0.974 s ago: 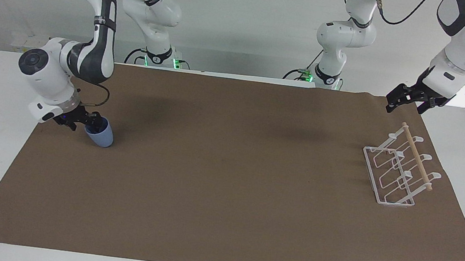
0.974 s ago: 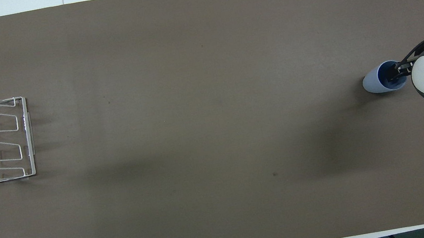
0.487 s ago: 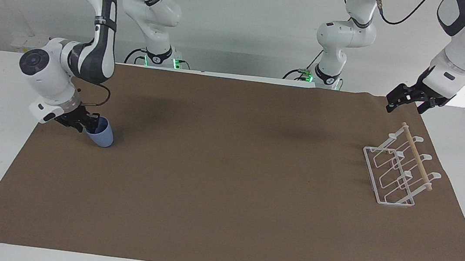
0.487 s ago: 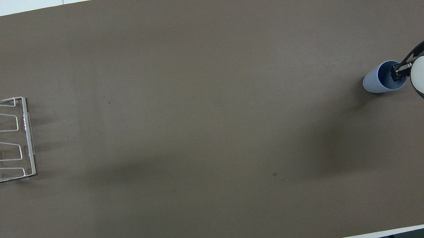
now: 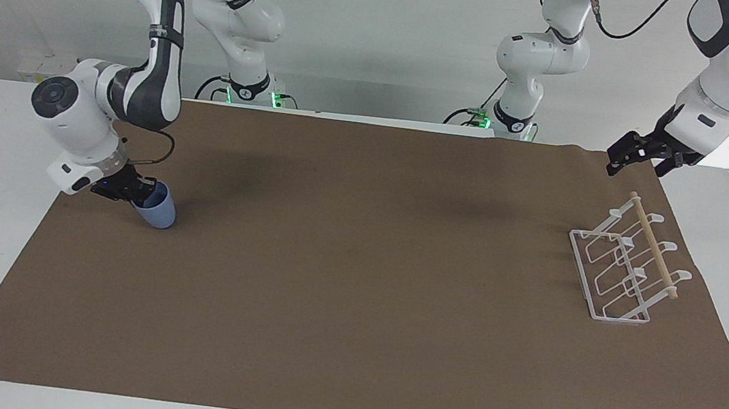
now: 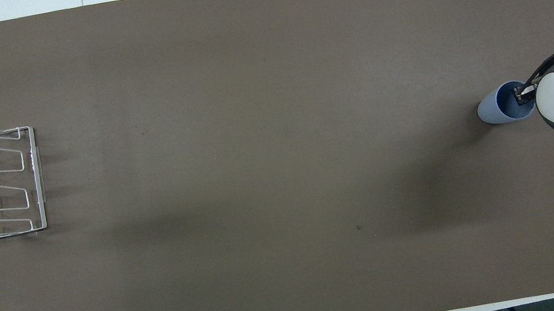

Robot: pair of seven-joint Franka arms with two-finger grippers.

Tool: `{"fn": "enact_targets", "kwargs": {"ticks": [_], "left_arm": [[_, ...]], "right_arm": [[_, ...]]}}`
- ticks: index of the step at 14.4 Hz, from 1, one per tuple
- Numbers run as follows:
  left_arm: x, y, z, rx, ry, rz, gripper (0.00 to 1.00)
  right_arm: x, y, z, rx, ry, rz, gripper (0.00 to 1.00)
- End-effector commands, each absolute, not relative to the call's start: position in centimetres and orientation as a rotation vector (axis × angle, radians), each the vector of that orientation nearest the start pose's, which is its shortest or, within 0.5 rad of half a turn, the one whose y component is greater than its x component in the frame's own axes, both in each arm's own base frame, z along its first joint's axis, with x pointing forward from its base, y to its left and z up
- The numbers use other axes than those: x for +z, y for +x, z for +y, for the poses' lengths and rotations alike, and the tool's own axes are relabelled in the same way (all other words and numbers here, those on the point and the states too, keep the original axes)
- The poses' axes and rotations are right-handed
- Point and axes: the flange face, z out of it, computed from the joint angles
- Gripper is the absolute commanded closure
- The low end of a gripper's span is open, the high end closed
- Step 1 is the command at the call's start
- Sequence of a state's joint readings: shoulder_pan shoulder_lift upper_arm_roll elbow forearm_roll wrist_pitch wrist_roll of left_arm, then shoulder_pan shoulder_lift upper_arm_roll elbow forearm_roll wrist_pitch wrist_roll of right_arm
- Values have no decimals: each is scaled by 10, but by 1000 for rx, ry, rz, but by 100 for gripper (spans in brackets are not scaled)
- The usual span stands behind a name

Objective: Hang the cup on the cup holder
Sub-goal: 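Lift the cup with the right gripper while the left gripper approaches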

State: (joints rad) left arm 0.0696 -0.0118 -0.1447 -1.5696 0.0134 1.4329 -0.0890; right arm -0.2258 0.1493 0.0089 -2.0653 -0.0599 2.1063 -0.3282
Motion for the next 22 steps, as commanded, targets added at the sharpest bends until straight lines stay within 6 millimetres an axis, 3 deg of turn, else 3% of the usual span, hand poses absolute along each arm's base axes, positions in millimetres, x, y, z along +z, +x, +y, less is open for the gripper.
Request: {"fn": "enact_targets", "kwargs": {"ticks": [1,3,6,10,12,15,17,19,22], "left_arm": [[617,522,-37,215,-3076,-223,0],[614,522,-37,209,-3057,-365,0],[606,518,-51,214,-3078,-771,0],[605,512,-83,321,-2934,-1406,0],[606,504,-128,354,-2875,-1504,0],[622,505,-167,443,-2701,-1930,0],[629,499,-194,494,-2601,-2075,0],[630,501,-203,569,-2461,-2275,0],[629,497,-226,597,-2367,-2399,0]], "right_arm": [[392,556,-119,224,-3127,-287,100],[435,565,-96,270,-3099,-346,100],[470,565,-38,226,-2860,-254,100],[481,563,44,258,-2526,-56,100],[493,564,95,283,-2393,40,100],[502,560,156,271,-2277,39,100],[502,555,187,261,-2274,13,100],[502,552,217,234,-2268,54,100],[497,542,244,205,-2182,138,100]]}}
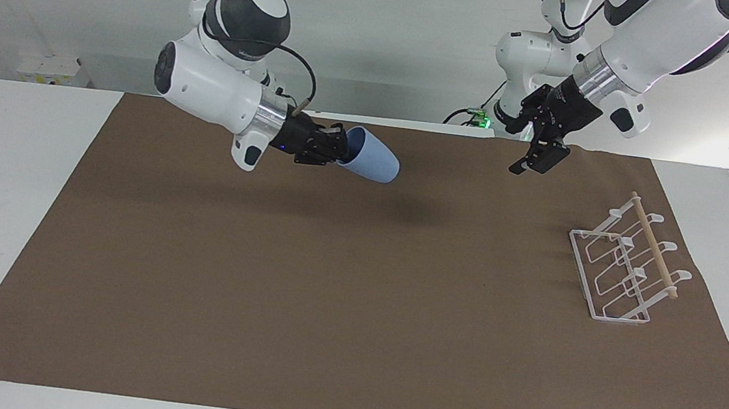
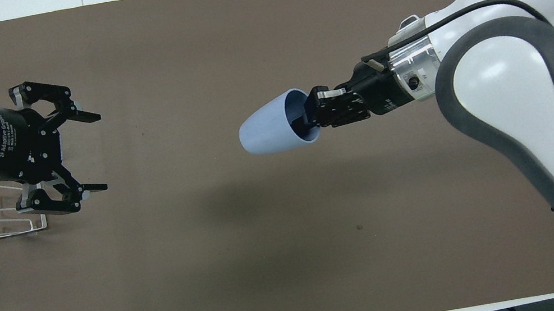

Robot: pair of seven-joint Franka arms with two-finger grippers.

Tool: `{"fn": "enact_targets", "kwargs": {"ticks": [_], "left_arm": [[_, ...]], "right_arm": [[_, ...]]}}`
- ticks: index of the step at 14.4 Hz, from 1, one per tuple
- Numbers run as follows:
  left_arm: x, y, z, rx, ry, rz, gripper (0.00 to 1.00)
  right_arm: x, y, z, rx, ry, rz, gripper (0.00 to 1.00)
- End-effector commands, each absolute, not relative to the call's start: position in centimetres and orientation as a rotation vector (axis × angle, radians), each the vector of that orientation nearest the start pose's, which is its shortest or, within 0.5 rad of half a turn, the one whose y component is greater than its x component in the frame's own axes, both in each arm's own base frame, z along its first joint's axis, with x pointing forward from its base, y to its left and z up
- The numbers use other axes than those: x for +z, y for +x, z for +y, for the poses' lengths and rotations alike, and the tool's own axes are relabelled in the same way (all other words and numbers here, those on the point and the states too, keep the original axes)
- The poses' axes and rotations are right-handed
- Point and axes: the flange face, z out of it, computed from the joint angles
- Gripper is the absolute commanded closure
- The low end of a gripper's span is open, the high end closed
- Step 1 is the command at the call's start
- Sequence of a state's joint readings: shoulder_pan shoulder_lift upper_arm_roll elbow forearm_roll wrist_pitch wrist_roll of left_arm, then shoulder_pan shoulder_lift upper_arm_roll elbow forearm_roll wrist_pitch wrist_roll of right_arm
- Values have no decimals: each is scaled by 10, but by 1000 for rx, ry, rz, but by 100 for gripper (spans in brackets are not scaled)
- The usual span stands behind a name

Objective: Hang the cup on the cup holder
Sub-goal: 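Lift the cup with the right gripper while the left gripper approaches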

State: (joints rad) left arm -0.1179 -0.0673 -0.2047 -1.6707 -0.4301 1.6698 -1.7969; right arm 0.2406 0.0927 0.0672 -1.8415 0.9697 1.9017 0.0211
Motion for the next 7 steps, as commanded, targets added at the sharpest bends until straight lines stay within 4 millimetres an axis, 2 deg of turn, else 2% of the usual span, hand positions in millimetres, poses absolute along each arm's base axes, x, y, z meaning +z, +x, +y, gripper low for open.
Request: {"fn": "enact_targets", "kwargs": {"ticks": [1,4,7], "left_arm": [[627,496,-228,635,-2320,-2453,0],[621,492,-234,726,-2274,-2522,1],[615,478,-268,714,-2378,-2465,1]], "right_arm": [[497,540,252,204,-2150,157,100],[495,533,268,200,-2115,178,100],[493,529,274,182,-2123,181,100]]}}
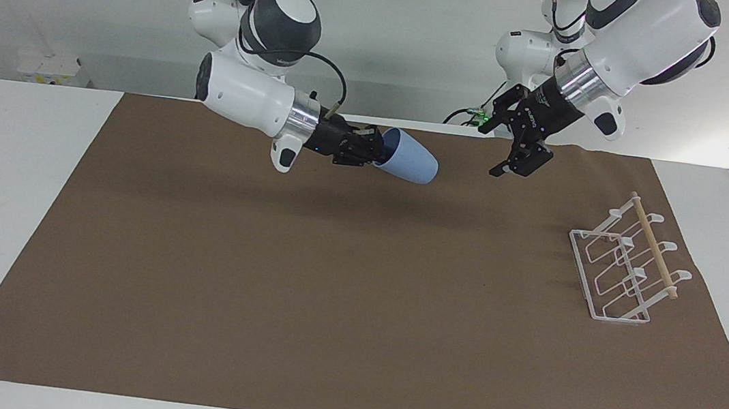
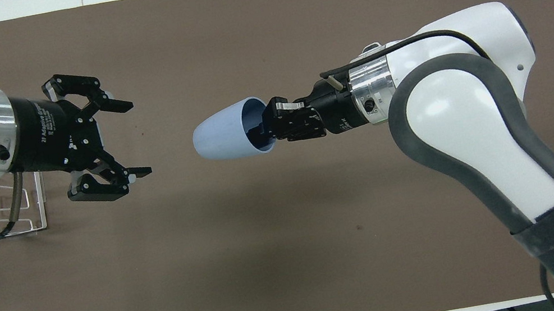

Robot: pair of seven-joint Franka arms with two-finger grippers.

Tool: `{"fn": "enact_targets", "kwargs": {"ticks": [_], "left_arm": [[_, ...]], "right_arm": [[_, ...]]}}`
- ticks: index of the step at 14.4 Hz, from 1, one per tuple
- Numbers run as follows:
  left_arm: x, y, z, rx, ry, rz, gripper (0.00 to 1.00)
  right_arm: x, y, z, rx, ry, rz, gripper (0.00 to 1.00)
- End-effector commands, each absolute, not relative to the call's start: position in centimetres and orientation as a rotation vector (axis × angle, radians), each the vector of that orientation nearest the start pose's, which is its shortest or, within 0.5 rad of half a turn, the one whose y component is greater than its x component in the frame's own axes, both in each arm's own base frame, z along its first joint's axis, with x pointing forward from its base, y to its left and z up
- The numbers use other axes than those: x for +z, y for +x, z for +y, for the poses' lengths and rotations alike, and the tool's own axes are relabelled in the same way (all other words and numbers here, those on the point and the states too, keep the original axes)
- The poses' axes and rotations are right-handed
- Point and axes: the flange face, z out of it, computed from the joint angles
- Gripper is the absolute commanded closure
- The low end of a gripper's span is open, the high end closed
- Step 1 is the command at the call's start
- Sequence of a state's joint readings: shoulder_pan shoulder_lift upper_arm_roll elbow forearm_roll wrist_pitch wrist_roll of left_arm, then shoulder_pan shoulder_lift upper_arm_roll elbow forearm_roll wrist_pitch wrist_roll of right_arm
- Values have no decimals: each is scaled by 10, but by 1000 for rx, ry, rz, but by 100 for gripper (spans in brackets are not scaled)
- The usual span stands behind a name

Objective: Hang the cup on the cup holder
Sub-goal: 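Grasp the cup base with the left gripper from the right gripper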

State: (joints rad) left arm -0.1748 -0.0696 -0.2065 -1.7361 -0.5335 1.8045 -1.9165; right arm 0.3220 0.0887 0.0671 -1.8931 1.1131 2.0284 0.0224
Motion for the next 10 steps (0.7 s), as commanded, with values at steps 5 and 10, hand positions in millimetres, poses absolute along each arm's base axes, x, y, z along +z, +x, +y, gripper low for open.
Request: {"fn": "enact_targets", "kwargs": {"ticks": [5,10], "left_arm": [[587,462,-306,-562,1976,1876,1],[562,459,-307,-558,1973,1901,1]], "right_arm": [[489,523,285,170,-2133,181,100],[489,522,287,165,-2136,183,100]]}}
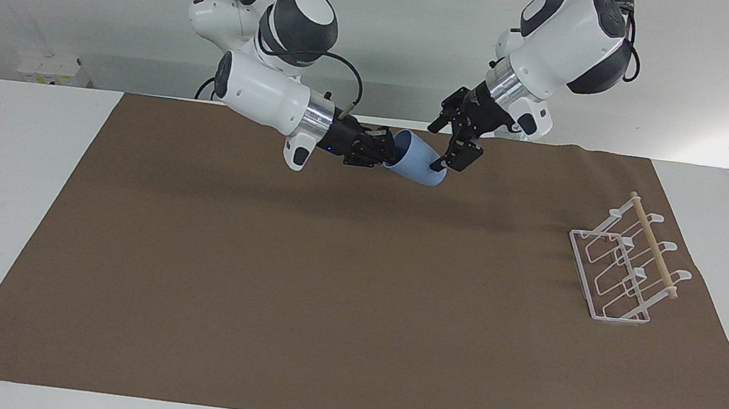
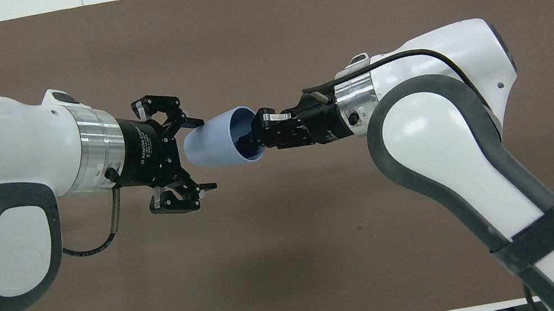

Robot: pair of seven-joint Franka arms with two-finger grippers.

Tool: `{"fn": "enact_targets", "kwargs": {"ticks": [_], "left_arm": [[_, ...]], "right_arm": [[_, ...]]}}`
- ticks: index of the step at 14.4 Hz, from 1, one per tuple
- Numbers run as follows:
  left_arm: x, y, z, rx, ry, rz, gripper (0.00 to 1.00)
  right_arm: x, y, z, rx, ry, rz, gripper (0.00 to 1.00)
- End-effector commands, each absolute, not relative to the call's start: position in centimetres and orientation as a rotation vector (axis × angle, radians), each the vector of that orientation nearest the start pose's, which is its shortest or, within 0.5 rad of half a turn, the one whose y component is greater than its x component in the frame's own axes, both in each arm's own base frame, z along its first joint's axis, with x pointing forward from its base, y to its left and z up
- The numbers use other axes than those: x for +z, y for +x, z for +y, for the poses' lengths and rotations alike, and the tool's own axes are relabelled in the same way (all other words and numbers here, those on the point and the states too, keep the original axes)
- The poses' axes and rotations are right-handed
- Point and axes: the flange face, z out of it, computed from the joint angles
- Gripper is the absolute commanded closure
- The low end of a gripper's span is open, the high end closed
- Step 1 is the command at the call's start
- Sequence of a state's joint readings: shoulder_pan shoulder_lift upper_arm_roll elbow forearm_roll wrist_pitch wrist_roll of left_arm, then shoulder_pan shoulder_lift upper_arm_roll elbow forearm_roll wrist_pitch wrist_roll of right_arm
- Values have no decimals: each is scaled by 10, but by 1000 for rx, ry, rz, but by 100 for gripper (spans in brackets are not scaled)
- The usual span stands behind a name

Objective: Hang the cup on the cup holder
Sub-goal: 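Grasp the cup base with the left gripper from the right gripper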

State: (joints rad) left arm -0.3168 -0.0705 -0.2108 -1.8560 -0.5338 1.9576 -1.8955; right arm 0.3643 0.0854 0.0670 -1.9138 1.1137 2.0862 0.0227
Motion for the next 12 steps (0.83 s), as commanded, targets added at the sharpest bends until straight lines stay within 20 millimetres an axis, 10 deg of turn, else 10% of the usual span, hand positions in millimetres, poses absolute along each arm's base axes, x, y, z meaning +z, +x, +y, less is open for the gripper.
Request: {"fn": "enact_targets", "kwargs": {"ticks": [1,12], "left_arm": [[555,461,-304,692,-2445,-2390,1],[529,469,-310,665,-2430,-2456,3]], "right_arm": [[488,522,287,166,-2136,184,100],[488,522,287,166,-2136,184,100]]}}
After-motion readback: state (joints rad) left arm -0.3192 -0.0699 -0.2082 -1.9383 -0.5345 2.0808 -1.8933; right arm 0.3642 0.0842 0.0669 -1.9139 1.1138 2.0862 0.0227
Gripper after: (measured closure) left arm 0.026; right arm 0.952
